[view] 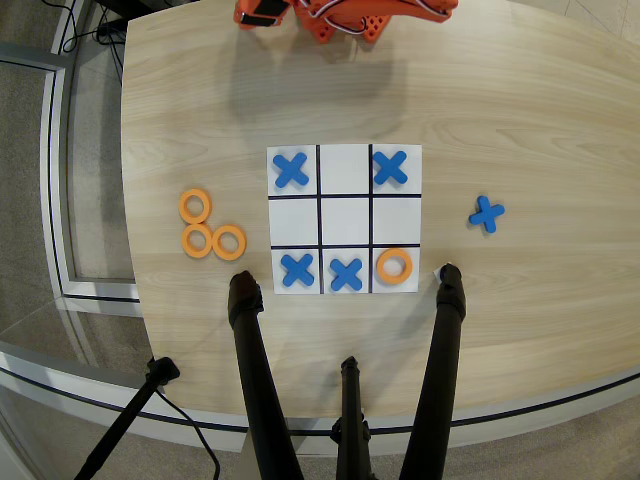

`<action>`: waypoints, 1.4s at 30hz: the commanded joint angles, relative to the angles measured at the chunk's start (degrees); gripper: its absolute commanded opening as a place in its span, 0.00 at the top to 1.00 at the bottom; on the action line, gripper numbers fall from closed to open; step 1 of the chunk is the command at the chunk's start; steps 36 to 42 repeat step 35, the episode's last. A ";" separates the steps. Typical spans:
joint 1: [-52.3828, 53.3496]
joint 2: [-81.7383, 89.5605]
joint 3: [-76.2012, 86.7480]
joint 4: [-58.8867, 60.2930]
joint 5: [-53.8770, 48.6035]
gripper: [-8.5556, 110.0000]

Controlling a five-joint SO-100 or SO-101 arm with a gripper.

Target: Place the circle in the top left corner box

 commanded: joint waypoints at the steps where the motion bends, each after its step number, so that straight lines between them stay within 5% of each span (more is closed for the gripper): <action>1: 1.49 1.05 3.25 0.00 0.26 0.92; 42: -1.93 0.97 3.25 0.09 0.26 0.92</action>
